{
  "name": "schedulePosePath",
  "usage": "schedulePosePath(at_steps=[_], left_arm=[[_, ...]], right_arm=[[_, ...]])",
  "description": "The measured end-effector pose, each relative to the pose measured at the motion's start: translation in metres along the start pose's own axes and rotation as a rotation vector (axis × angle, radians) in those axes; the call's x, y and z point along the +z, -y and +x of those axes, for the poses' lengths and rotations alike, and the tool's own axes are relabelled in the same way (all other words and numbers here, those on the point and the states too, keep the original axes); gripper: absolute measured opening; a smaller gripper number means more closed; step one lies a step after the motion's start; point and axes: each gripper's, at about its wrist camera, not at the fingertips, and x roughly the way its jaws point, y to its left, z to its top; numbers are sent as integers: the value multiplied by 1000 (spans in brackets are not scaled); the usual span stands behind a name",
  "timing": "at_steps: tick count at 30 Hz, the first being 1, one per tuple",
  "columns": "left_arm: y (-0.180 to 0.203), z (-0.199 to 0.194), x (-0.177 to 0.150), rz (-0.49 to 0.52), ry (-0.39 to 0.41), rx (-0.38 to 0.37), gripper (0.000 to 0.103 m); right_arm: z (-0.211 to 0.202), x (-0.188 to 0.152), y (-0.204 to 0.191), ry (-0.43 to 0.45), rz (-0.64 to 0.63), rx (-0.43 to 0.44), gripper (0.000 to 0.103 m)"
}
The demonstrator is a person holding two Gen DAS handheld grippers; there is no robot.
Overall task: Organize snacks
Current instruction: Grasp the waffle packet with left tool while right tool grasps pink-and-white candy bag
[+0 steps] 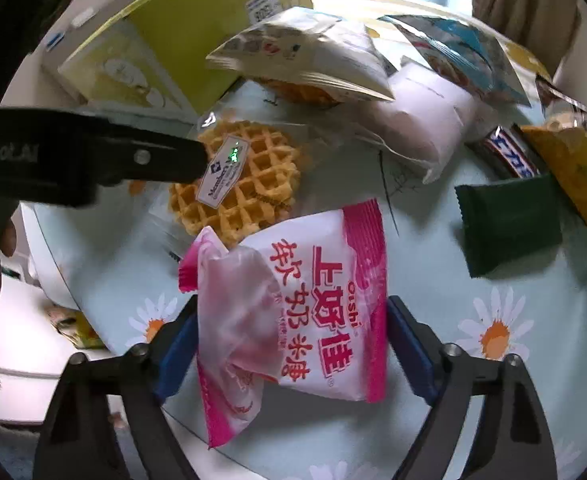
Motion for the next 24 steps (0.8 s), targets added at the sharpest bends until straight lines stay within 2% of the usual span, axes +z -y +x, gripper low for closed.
schedulePosePath(at_steps=[3, 9, 12, 20, 24], left_arm=[[6, 8, -2, 10, -20, -19, 102], [21, 21, 4, 33, -38, -36, 103], [26, 26, 9, 40, -45, -37, 102], [38, 40, 21, 38, -57, -50, 103], [52, 49, 23, 46, -55, -30, 103]], right_arm=[[1, -3, -1, 8, -24, -21, 78], [-8, -6, 1, 33, -24, 2, 57], [-13, -6, 0, 48, -30, -7, 52], [-34, -12, 26, 57, 16, -32, 50], [-35, -12, 40, 55, 28, -49, 50]])
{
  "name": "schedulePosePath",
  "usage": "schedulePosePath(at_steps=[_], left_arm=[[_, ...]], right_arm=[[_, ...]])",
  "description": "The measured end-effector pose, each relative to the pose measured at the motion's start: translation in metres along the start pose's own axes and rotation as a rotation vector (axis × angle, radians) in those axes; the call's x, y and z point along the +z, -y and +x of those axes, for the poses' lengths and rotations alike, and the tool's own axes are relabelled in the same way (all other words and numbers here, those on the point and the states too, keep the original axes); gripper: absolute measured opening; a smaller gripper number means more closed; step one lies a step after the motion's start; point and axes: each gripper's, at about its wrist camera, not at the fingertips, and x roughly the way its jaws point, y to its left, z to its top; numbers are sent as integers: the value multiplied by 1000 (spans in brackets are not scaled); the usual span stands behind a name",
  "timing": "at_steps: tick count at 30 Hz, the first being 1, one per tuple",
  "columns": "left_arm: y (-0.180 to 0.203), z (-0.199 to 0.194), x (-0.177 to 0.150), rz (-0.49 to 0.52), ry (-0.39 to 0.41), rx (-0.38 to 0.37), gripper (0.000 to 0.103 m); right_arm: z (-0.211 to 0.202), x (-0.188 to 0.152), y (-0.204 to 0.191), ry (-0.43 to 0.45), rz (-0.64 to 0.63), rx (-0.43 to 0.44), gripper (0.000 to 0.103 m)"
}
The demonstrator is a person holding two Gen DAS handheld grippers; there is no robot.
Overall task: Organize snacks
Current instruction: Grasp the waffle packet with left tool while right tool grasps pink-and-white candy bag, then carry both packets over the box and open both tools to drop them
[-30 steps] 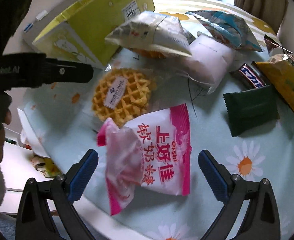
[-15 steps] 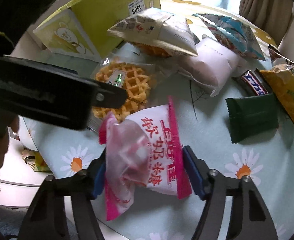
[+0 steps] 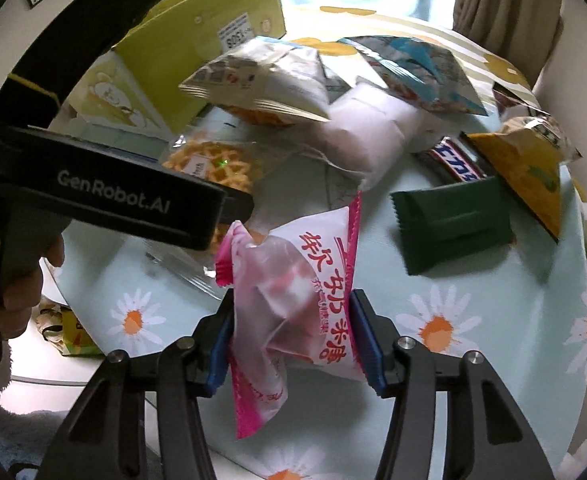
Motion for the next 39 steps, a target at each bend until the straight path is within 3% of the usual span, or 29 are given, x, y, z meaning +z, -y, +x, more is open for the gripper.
schedulePosePath(at_steps=[5, 8, 12, 23, 29, 39], left_arm=[[24, 15, 1, 23, 4, 69, 101], [34, 21, 1, 27, -1, 45, 88], [40, 23, -4, 39, 2, 59, 80], [43, 19, -13, 58, 8, 40, 74], [39, -11, -17, 51, 45, 20, 74], [25, -100, -18, 14, 215, 25, 74]], right_arm=[[-1, 0, 3, 7, 21, 9, 50], [1, -1, 3, 2, 17, -1, 50], [6, -1, 2, -1, 32, 3, 50], [2, 3, 10, 10, 88, -7, 50], [-14, 14, 19, 28, 116, -18, 50], [-71, 59, 18, 157, 60, -28, 50]])
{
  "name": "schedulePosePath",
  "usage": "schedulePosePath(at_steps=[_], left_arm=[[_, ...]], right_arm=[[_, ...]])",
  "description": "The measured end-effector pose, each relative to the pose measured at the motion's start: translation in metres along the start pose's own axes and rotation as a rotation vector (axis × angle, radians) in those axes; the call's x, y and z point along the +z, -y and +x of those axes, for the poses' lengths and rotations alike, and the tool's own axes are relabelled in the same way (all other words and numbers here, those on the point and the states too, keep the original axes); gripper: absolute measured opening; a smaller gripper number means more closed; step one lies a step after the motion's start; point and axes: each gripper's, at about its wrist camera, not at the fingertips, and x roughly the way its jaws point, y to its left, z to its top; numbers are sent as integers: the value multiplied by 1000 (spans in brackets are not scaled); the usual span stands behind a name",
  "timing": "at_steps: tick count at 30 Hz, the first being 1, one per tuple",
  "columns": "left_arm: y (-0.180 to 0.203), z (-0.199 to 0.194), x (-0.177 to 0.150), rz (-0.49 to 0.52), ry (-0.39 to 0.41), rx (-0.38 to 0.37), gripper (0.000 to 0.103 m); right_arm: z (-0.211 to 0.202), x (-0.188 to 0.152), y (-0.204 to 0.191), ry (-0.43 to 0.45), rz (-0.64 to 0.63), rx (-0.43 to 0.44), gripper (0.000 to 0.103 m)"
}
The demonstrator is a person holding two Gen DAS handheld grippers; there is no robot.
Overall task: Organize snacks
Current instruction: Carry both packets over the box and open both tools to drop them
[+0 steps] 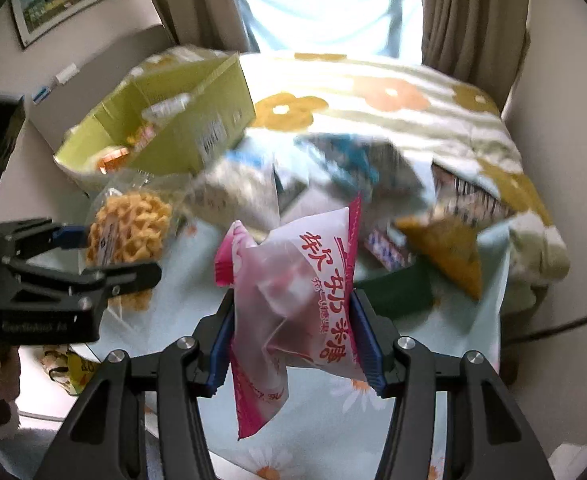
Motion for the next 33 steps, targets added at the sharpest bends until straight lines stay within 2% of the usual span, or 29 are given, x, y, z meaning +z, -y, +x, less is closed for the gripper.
schedulePosePath(at_steps=[8, 16, 24, 33], left_arm=[[-46, -71, 27, -43, 149, 21, 74], [-125, -99, 58, -81, 224, 17, 74], [-219, -94, 92, -102, 211, 5, 74], [-296, -51, 107, -65, 116, -5, 74]], right_arm=[[-19, 51, -26, 91, -59, 19, 50], [-15, 108, -81, 167, -116, 21, 50], [19, 161, -152, 161, -86, 40, 50], [64, 181, -199, 97, -6, 18, 50]])
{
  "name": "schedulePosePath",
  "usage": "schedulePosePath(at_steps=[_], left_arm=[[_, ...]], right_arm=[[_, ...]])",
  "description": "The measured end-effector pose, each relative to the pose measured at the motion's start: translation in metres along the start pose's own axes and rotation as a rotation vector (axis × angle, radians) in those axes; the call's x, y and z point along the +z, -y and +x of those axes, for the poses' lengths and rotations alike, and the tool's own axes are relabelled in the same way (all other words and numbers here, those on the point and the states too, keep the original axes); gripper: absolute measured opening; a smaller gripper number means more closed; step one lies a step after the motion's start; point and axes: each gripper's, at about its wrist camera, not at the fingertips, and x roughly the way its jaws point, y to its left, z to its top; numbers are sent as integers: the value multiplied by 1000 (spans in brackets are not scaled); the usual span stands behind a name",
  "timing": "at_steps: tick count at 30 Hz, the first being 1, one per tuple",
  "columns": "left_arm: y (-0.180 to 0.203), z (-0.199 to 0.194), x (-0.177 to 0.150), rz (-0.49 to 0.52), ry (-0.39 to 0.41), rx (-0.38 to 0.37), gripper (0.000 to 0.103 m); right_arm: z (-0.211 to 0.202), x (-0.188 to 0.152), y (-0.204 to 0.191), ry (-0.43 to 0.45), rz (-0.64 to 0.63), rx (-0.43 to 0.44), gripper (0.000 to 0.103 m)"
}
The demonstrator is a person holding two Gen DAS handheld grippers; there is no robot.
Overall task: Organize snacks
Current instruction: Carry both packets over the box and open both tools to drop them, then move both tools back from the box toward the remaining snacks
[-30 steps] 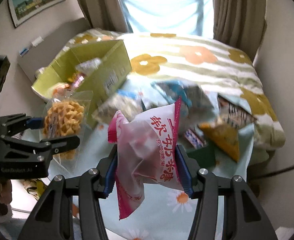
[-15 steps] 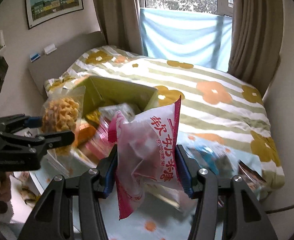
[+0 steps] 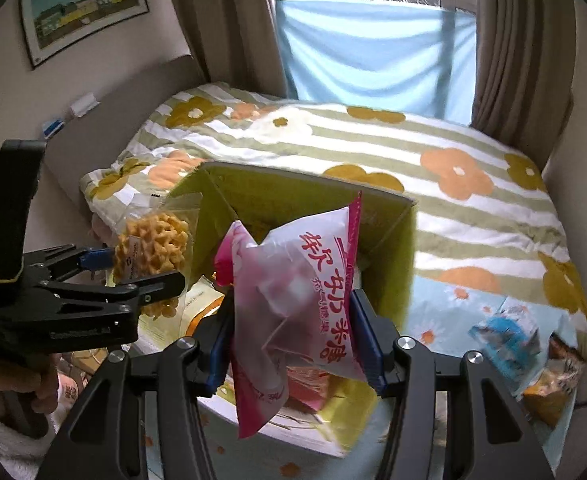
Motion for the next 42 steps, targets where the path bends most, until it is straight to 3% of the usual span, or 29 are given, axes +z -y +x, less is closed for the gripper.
schedulePosePath(at_steps=[7, 9, 11, 15, 18, 26, 29, 31, 39, 42], left_arm=[[-18, 29, 0, 42, -69, -22, 77], [-21, 34, 0, 35, -83, -55, 92], [-23, 32, -2, 41, -63, -57, 98], [-28, 27, -5, 52, -60, -31, 98], [-36, 16, -10, 31, -48, 31, 98], [-42, -2, -17, 16, -9, 43, 98], [-42, -10, -18, -5, 10, 29, 98], [-42, -14, -19, -10, 18, 33, 98], [-43, -21, -33, -35, 39, 12, 98], [-40, -19, -38, -34, 26, -12, 98]], right_arm=[[22, -3, -13, -50, 86, -31, 50], [25, -6, -14, -65, 98, -45, 50], [26, -6, -12, -76, 108, -54, 50], [27, -7, -12, -85, 122, -62, 50], [27, -10, -13, -91, 126, -58, 50], [34, -11, -18, -113, 140, -9, 53], [36, -12, -19, -113, 133, 3, 72], [34, -15, -18, -97, 137, 19, 92], [14, -33, -18, -8, 109, -4, 96], [9, -42, -17, -18, 119, -23, 96]])
